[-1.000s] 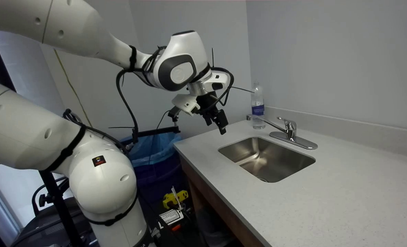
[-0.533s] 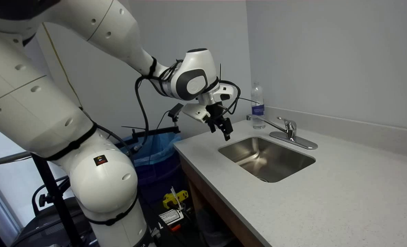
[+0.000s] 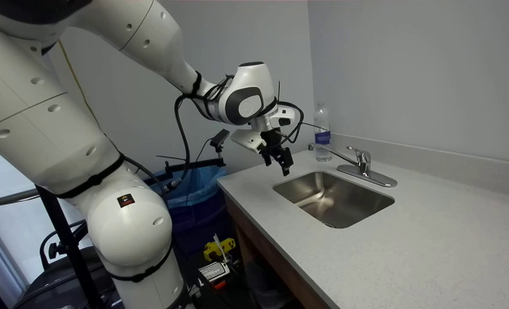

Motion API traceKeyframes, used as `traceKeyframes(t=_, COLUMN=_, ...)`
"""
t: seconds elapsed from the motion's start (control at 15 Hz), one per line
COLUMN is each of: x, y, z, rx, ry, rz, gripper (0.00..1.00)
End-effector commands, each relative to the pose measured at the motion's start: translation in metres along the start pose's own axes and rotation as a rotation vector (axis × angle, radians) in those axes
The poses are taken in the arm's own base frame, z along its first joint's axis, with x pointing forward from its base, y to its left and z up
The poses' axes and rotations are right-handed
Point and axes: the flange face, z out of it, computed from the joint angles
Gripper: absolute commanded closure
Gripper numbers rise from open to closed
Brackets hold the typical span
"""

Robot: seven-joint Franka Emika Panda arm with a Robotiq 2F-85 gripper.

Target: Move the faucet to the right

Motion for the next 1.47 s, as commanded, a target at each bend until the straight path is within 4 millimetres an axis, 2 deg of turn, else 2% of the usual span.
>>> traceKeyframes(t=0.0, x=0.0, y=0.0, z=0.0, rx=0.0, ry=-0.001, rz=0.0, gripper=0.0)
traceKeyframes(t=0.07, x=0.0, y=0.0, z=0.0, rx=0.0, ry=-0.001, rz=0.0, gripper=0.0)
traceKeyframes(t=0.33, x=0.026, y=-0.009, z=-0.002, rx=-0.019, ry=-0.026, rz=-0.022, gripper=0.0)
traceKeyframes(t=0.6, x=0.063, y=-0.023, z=-0.004, rx=-0.007, ry=-0.044, rz=-0.052, gripper=0.0)
traceKeyframes(t=0.87, x=0.104, y=-0.034, z=0.012, rx=0.004, ry=-0.058, rz=-0.044, gripper=0.0)
traceKeyframes(t=1.13, x=0.148, y=-0.037, z=0.027, rx=0.005, ry=-0.044, rz=-0.03, gripper=0.0)
traceKeyframes(t=1.27, x=0.169, y=-0.035, z=0.021, rx=0.003, ry=-0.018, rz=-0.028, gripper=0.0)
traceKeyframes(t=1.33, x=0.142, y=-0.036, z=0.025, rx=0.012, ry=-0.016, rz=-0.042, gripper=0.0)
traceKeyframes(t=1.4, x=0.152, y=-0.035, z=0.024, rx=0.013, ry=-0.009, rz=-0.04, gripper=0.0)
